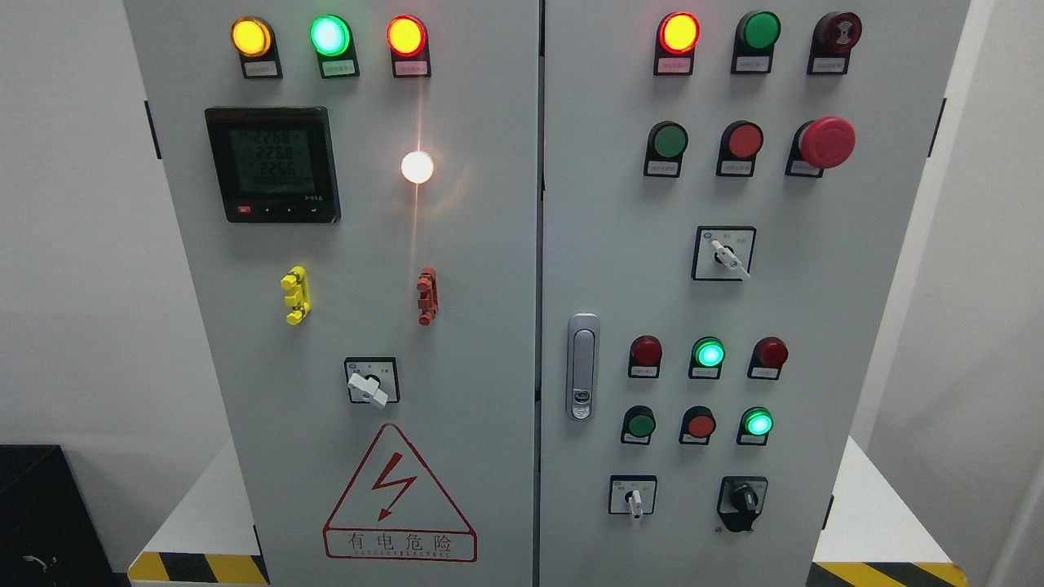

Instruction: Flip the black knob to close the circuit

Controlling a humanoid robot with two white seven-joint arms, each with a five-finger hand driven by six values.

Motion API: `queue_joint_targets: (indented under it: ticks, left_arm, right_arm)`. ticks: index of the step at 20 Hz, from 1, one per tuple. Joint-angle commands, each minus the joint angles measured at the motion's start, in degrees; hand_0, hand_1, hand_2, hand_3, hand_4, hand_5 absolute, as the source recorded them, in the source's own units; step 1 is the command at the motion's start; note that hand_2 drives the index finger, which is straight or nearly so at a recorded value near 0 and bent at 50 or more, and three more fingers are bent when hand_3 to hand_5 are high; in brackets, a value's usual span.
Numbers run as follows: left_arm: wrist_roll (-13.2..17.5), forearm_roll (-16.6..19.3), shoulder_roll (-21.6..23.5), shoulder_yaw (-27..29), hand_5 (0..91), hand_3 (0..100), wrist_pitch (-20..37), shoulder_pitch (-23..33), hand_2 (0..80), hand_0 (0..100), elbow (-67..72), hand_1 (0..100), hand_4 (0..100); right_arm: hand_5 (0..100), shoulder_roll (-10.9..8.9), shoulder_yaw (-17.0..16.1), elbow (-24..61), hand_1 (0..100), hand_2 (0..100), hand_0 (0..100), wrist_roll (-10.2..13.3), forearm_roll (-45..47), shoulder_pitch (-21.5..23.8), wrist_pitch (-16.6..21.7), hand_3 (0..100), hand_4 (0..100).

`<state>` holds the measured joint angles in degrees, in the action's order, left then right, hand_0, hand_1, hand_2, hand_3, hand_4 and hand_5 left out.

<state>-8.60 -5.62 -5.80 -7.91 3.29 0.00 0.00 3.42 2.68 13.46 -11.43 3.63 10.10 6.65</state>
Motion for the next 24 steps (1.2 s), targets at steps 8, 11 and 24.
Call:
queue_joint_targets:
  ticks: [8, 11, 24]
  left_arm:
    - [-0.02, 0.0, 0.0, 0.0, 0.0, 0, -0.03, 1.32, 0.0, 12, -1.67, 56, 0]
    - [-0.02, 0.0, 0.0, 0.0, 0.0, 0, -0.03, 1.23, 0.0, 12, -1.67, 56, 0]
    - [-0.02, 0.0, 0.0, 0.0, 0.0, 0, -0.03, 1.32, 0.0, 12, -1.67, 56, 0]
  right_arm:
    - [0, -0.17, -0.39, -0.1, 16, 0, 0, -1.57, 0.24, 0.0, 0.2, 0, 0]
    - [0, -0.17, -1.09, 0.6, 12, 0, 0, -2.55, 0.51, 0.0, 2.04, 0, 0]
    - [1, -1.22, -6.37, 27.74, 3, 9, 0, -4.66, -3.61, 4.22, 3.19, 23, 19]
